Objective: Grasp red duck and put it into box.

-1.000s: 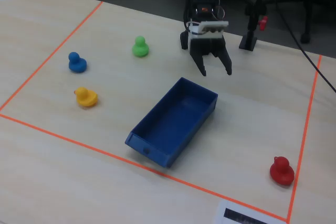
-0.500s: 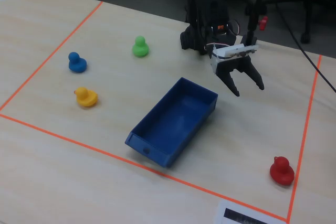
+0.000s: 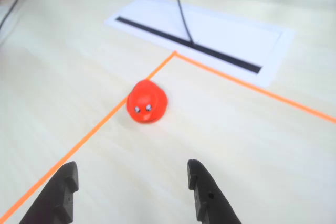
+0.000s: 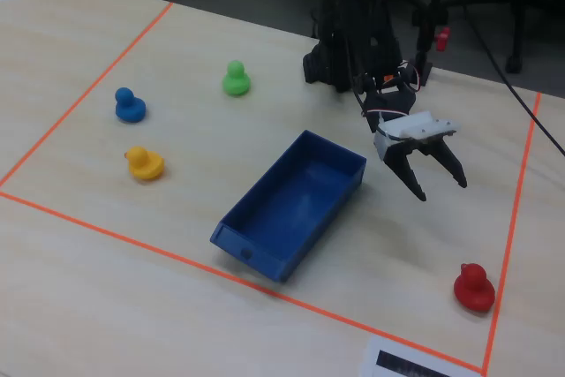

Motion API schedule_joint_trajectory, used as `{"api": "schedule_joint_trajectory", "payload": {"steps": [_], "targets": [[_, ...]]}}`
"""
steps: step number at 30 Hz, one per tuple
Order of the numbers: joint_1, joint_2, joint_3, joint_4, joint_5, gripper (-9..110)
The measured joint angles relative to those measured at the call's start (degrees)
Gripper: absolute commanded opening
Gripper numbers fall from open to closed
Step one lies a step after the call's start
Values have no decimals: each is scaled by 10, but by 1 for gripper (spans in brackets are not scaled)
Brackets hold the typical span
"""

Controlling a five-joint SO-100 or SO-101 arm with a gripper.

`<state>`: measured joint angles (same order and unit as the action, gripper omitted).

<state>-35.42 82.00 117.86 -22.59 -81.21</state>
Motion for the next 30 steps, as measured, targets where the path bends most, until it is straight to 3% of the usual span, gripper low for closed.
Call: {"api": "schedule_joint_trajectory", "payload": {"steps": [30], "targets": [[-30, -240, -251, 14, -28, 31]]}}
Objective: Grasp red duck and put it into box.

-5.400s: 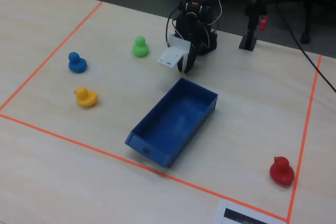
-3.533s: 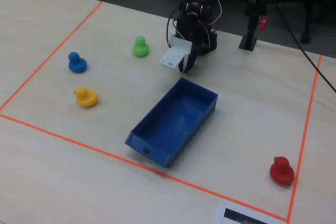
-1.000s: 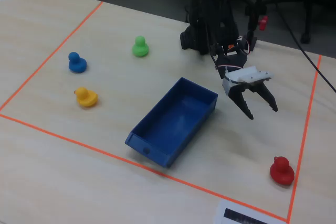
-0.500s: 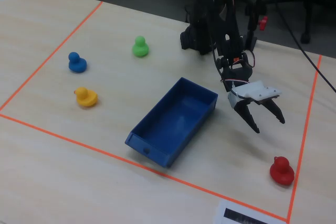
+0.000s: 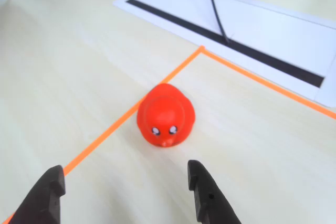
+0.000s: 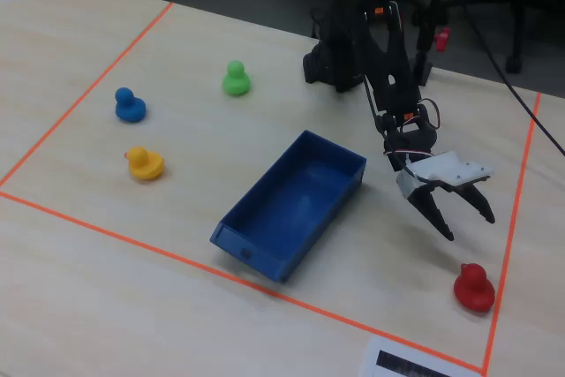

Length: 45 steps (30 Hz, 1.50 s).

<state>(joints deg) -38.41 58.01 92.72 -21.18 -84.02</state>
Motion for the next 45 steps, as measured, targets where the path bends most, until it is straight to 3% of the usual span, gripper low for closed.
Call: {"api": "schedule_joint_trajectory", "payload": {"steps": [19, 45], "targets": [[4, -177, -224, -1, -77, 30], [15, -270, -324, -1, -90, 29]]}}
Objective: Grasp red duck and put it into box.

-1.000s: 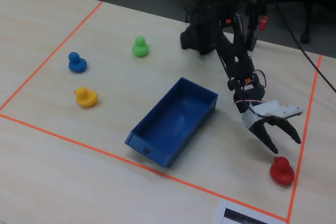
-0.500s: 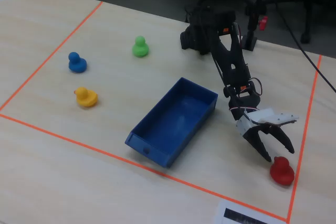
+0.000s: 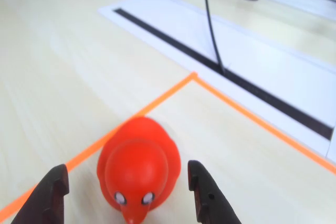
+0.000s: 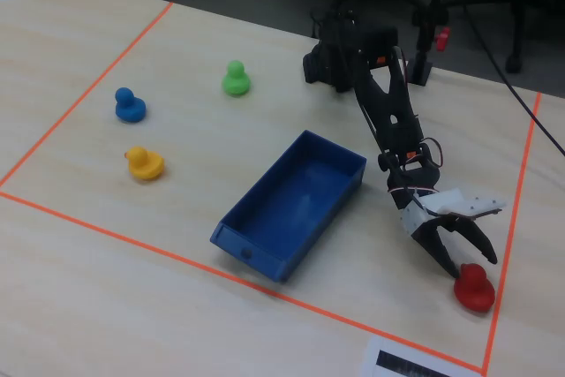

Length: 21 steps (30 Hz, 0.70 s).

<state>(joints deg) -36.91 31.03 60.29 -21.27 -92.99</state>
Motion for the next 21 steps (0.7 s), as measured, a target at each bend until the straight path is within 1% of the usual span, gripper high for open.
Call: {"api": "schedule_joint_trajectory", "payload": {"steps": [13, 21], "targets": [[-1, -35, -62, 18, 0, 29], [-3, -54, -73, 26, 0, 26]]}}
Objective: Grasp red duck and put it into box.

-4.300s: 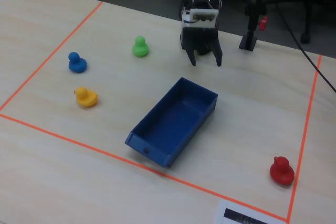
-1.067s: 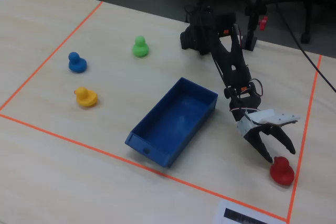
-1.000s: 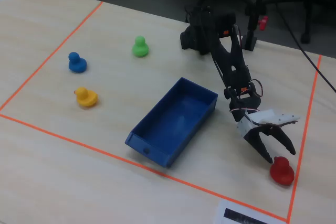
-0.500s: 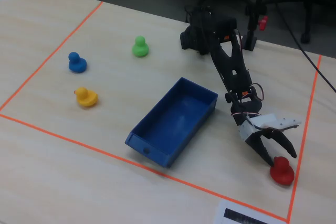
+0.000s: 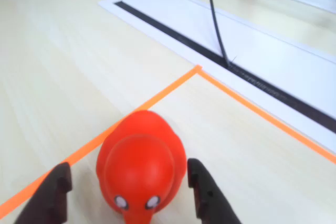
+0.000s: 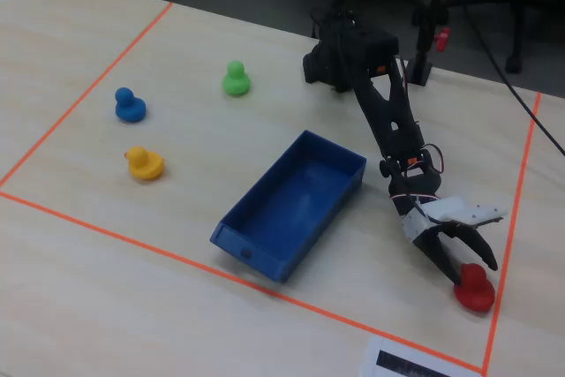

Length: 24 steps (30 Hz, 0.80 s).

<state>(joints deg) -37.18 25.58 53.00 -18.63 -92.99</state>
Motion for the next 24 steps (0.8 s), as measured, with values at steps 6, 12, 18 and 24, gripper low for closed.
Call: {"api": "schedule_joint_trajectory", "payload": {"steps": [6, 12, 18, 24], "targets": [[-2, -6, -20, 1, 0, 24], [-2, -8, -20, 1, 4, 18], [-2, -8, -20, 1, 4, 6], [-2, -8, -20, 1, 4, 1]]}}
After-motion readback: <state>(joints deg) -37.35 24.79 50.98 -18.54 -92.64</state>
